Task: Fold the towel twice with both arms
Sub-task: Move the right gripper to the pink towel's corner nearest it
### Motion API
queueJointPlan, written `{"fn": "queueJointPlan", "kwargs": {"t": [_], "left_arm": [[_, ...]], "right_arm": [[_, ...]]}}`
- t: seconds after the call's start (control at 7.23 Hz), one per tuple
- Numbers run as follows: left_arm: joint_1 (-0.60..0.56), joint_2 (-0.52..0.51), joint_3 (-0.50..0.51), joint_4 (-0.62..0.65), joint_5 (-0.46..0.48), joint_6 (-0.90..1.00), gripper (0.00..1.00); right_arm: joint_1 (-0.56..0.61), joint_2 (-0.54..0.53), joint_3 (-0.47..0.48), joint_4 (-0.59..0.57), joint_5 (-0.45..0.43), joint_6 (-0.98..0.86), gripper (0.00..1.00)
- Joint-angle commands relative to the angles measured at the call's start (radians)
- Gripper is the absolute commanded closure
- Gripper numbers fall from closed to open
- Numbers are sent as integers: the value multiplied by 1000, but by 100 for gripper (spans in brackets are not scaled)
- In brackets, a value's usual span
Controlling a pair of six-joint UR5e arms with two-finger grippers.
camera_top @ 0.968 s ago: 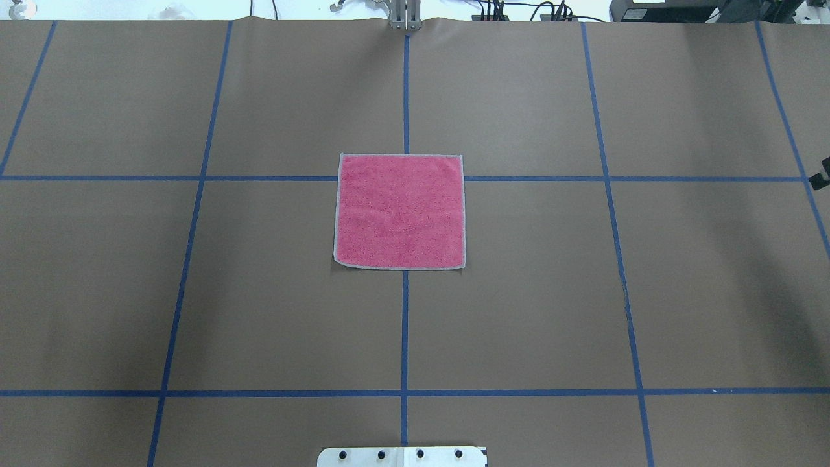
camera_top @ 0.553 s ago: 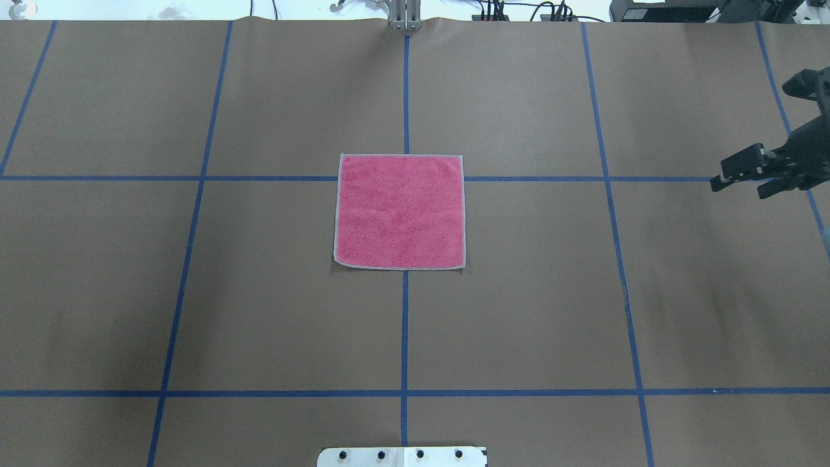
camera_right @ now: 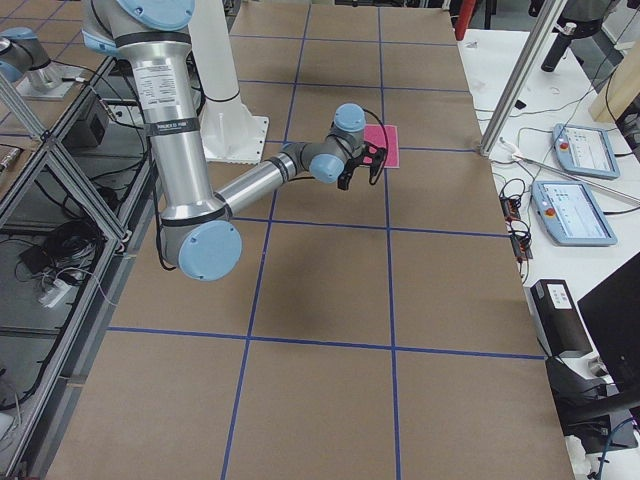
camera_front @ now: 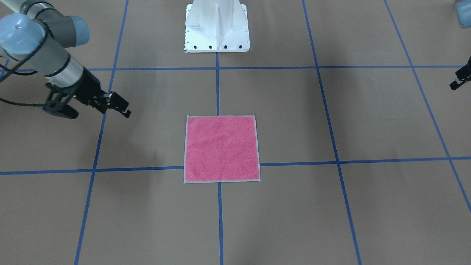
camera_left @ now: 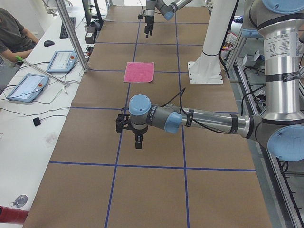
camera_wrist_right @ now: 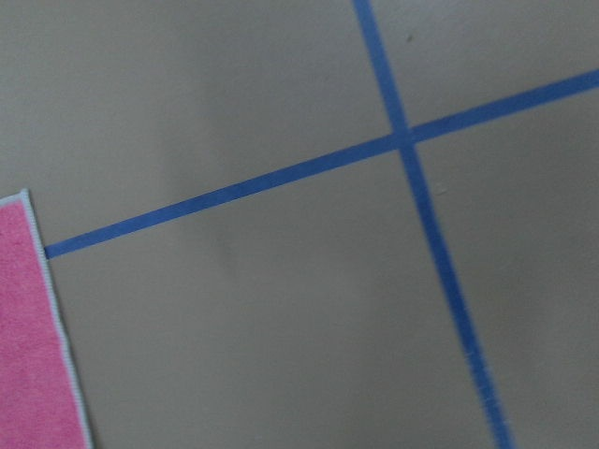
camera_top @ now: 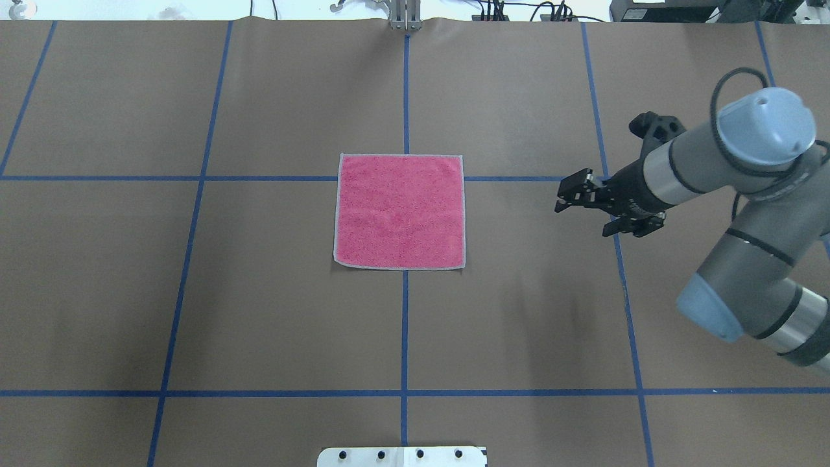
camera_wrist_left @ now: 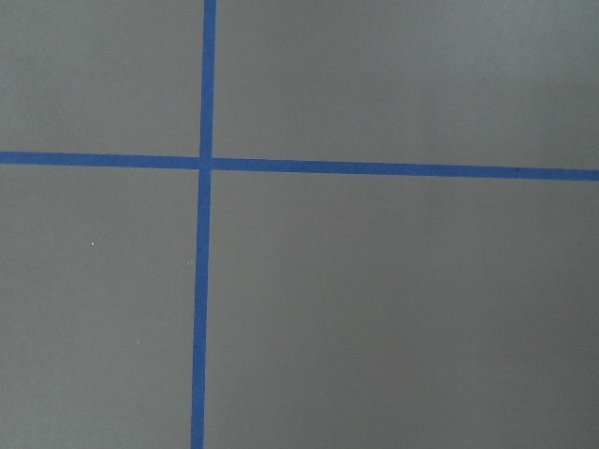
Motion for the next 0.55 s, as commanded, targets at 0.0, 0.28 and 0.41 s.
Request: {"fn": "queueJointPlan", "kwargs": {"t": [0.0,0.28,0.41], "left_arm": [[3,-2,-3,-5,0,0,0],[9,-2,-3,-5,0,0,0],[21,-3,-1,-5,0,0,0]], "right_arm": [[-170,87,-3,-15,-150,236,0],[-235,140,-6,-56,-216,345,2],[-267,161,-25,-58,-279,402,2]]}}
